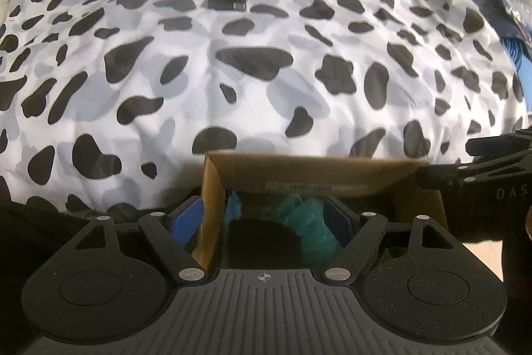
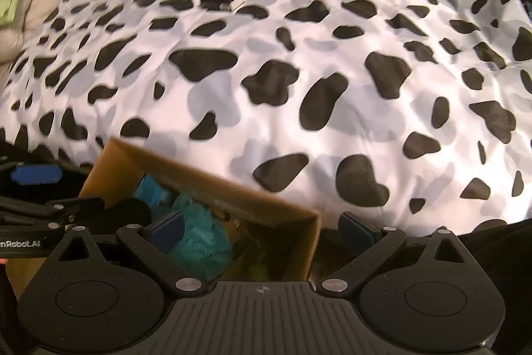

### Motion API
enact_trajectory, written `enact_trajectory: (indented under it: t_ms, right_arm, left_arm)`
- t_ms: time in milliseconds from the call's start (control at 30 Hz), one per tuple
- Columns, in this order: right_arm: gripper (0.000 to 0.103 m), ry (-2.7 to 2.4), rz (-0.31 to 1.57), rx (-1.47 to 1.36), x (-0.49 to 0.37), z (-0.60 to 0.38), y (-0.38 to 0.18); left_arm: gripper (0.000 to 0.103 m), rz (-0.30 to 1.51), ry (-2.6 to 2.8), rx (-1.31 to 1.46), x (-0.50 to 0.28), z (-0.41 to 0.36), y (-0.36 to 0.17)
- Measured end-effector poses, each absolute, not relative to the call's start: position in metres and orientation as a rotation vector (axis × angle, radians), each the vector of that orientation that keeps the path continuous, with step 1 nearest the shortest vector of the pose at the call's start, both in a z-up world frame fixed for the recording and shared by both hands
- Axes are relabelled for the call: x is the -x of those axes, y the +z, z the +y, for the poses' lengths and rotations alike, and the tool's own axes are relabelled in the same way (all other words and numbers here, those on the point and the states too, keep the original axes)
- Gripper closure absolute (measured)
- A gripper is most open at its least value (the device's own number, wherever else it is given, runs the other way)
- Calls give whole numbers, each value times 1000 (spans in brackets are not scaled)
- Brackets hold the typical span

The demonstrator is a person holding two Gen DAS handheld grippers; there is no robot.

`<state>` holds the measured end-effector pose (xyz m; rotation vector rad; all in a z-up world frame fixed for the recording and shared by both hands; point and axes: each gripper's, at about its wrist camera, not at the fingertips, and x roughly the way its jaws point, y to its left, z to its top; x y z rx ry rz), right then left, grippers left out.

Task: Organize soft objects
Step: 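Move both tools back toward the black box and bag roll on the bed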

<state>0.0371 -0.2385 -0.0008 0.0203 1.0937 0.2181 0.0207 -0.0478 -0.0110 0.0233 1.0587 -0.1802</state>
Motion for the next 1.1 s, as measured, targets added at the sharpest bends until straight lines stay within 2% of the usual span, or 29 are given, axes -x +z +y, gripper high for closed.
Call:
enact_trajectory:
  t_ms: [533,1100]
  right_arm:
    - [3,194,936,-45,-76,-256,14]
    - [3,192,852,1,-131,-258,10]
  left_arm:
    - [24,943,-173,-19,-56,-37,0]
    - [24,892,-150,-64,-109,-28,-6]
